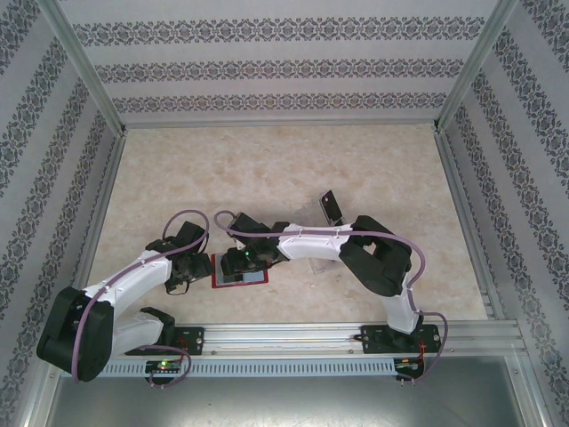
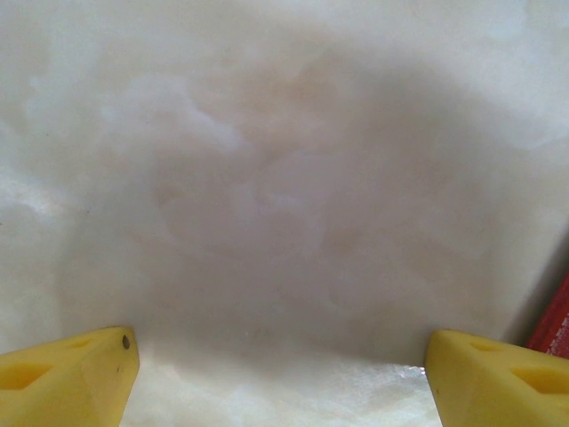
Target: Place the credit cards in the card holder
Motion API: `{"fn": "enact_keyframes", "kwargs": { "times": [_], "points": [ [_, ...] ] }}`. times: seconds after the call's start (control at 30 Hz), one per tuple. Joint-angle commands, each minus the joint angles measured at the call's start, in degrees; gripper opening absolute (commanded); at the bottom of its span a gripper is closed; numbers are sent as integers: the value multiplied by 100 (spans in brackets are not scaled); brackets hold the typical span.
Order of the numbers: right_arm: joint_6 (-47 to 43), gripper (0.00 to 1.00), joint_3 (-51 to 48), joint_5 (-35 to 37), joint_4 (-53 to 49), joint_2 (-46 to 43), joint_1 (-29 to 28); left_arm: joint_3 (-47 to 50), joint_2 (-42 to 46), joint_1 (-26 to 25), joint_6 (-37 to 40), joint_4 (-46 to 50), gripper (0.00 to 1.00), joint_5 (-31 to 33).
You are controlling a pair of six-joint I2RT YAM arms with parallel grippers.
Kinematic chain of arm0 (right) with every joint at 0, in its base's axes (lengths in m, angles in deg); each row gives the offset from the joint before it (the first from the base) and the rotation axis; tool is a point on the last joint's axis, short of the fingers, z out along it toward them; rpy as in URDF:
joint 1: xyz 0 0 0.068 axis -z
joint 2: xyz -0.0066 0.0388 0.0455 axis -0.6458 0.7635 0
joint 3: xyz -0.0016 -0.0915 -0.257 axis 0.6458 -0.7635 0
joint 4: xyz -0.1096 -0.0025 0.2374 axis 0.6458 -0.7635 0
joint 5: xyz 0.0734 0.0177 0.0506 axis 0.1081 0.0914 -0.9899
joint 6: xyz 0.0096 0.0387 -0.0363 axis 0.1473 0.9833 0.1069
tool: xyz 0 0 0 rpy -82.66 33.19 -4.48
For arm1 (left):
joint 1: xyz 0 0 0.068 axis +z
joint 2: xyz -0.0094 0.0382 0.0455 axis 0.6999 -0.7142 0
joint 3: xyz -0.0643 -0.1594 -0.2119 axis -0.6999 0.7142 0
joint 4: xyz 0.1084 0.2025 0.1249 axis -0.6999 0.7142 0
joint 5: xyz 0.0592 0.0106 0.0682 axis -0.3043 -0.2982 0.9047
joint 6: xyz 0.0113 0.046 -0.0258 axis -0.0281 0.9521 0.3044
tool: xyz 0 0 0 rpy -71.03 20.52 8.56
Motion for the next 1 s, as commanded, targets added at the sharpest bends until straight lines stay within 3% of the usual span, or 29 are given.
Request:
{"fn": "enact_keyframes", "kwargs": {
  "times": [0.0, 0.63, 0.97],
  "points": [
    [-118, 45, 93, 22, -221, 21, -48, 160, -194, 37, -77, -511, 85, -459],
    [-80, 45, -826, 557, -126, -840, 57, 183, -154, 36, -48, -517, 85, -465],
    [-144, 45, -552, 456, -384, -450, 31, 164, -152, 33, -30, -517, 85, -500]
  ]
}}
